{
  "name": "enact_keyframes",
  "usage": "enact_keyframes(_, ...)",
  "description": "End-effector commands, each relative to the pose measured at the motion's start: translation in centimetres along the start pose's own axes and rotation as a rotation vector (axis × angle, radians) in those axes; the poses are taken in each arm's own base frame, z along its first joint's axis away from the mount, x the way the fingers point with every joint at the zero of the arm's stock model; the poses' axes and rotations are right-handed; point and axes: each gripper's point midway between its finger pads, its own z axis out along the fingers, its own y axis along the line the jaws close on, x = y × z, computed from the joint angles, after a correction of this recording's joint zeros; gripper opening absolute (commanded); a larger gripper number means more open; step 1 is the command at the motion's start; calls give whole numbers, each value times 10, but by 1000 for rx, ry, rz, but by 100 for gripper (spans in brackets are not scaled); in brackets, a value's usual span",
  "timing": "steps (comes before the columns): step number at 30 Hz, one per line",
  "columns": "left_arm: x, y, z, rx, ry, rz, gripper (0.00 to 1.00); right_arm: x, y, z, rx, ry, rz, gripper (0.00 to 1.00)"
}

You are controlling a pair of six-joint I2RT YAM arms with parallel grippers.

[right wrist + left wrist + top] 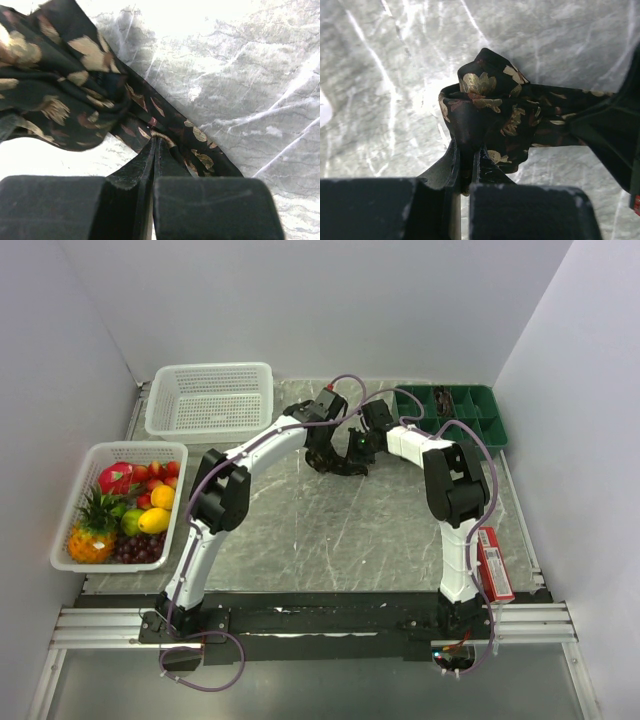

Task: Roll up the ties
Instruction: Roll the tie at the center of the board.

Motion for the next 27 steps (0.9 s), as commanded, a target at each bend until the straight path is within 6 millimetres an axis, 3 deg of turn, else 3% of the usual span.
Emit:
enact_keyframes(1,-14,20,-13,-92,-32,29,1,-5,-8,1,40,-6,-7,0)
enact_keyframes(8,-21,36,-16,-170,-52,34,1,-5,-2,0,14,-9,-14,0)
enact_keyframes(17,-35,20,-26,-180,-106,85,1,-11,8,-4,-33,-26,-22,0)
enact_keyframes(22,-27,14,-19,-190,-89,113,1,-27,31,-32,-169,-129,1,0)
enact_keyframes(23,-27,13,-18,-188,-87,115,1,-24,26,-33,-182,-133,43,0)
enact_keyframes(25,-26,11,-17,-182,-87,115,1,-37,37,-45,-251,-198,44,0)
enact_keyframes(27,-27,10,-18,-176,-92,114,1,-39,42,-45,-303,-227,76,0)
